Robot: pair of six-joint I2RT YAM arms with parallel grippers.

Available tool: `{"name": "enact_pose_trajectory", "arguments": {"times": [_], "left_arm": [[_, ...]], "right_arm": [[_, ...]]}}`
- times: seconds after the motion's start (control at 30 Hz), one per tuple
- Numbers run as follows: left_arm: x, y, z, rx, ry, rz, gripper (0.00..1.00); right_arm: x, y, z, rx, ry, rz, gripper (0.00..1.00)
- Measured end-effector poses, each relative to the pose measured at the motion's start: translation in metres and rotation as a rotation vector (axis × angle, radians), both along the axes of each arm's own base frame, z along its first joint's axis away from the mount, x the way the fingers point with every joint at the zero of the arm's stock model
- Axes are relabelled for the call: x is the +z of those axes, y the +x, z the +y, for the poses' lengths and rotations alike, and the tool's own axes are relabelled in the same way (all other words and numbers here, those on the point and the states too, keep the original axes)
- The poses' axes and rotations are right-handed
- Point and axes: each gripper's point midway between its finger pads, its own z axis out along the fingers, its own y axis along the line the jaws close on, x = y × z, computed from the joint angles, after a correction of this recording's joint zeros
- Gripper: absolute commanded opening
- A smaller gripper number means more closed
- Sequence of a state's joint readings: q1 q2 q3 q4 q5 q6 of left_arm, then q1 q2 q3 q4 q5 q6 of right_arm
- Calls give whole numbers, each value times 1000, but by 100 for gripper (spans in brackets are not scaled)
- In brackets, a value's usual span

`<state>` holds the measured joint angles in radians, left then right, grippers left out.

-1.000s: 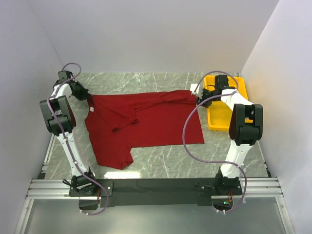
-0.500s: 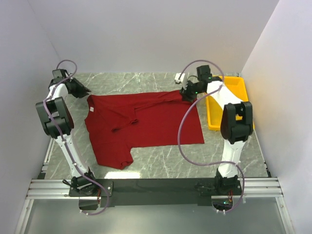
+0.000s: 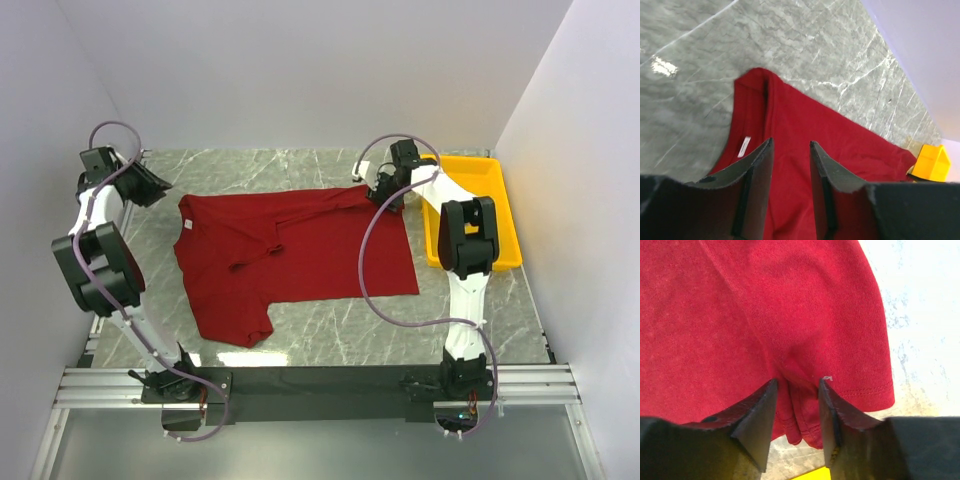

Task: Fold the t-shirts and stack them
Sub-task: Fold the tshirt

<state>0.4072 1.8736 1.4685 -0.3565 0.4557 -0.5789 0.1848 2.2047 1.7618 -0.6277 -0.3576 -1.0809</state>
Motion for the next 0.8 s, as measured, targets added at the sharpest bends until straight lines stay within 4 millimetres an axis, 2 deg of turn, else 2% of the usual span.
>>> {"name": "enact_pose_trajectory", "arguments": {"times": [0.23,0.27,0.4,0.6,0.73,0.8], "left_arm": [[18,-27,1,4,37,-37,41],[20,-29,0,1,42,-40,41],[19,-41,-3,-2,44,-38,41],[20,-50,-8,-11,33,-38,41],[23,-55,-11,-26,34,-48,41],[24,-58,-14,-37,34,-51,41]], "right_arm": [[-1,0,9,14,-8,-3,20],[-1,1,9,14,-9,-4,14],[1,4,11,7,-4,-10,1],[5,1,11,-6,16,-14,0],[21,-12,10,-6,32,-30,0],[30,-19,10,-2,38,-38,4]]}}
